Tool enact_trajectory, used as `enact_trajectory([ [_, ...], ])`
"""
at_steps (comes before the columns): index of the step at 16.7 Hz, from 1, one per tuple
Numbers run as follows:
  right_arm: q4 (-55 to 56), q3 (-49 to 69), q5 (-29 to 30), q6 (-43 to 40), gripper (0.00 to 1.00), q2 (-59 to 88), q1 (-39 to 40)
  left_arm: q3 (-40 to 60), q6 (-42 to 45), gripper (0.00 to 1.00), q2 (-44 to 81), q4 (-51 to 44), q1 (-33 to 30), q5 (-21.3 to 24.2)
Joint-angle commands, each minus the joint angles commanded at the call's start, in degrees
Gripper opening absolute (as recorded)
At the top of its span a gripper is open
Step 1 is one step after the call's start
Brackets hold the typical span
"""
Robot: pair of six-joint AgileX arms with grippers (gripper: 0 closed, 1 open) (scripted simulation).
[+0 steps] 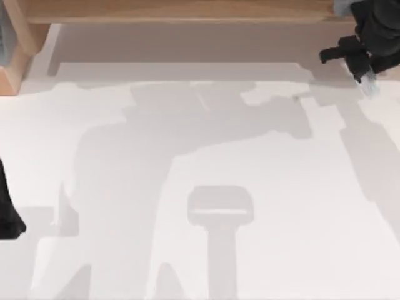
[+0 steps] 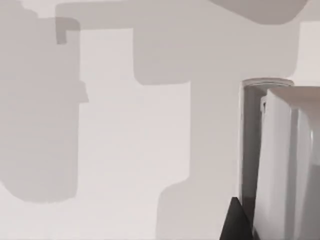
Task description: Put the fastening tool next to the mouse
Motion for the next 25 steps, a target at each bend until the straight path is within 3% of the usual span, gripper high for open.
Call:
enact_trajectory([
  [6, 10.8, -25.9, -7.6, -24.9, 0.00, -11.1, -29.9, 0.0, 0.0, 1.00, 0.0, 0.0, 0.0, 0.0],
  [11, 18.6, -37.3, -14.7, -33.3, 0.00, -17.0, -45.5, 0.0, 0.0, 1.00, 0.0, 0.0, 0.0, 0.0],
  [25, 21.4, -38.7, -16.2, -34.0, 0.00, -18.1, -47.4, 0.0, 0.0, 1.00, 0.0, 0.0, 0.0, 0.0],
])
